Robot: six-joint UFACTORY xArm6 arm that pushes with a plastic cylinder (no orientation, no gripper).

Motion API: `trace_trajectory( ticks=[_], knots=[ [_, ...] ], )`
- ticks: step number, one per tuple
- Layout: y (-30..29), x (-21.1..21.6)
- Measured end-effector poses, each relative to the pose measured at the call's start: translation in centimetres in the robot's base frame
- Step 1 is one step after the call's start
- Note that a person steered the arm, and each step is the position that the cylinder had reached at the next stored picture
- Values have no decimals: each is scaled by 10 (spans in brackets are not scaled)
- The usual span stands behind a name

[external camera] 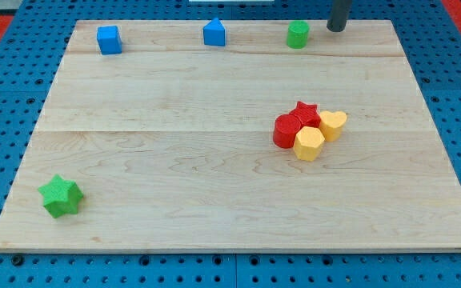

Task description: Move the blue cube to the left side of the blue triangle

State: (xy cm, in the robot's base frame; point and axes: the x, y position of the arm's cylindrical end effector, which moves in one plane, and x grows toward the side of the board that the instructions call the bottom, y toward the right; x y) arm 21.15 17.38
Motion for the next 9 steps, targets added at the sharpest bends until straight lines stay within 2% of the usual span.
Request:
trace_trajectory(
  ticks=[2,5,9],
  knots=[
    [-125,-12],
    [-261,-18],
    [-285,-20]
  ],
)
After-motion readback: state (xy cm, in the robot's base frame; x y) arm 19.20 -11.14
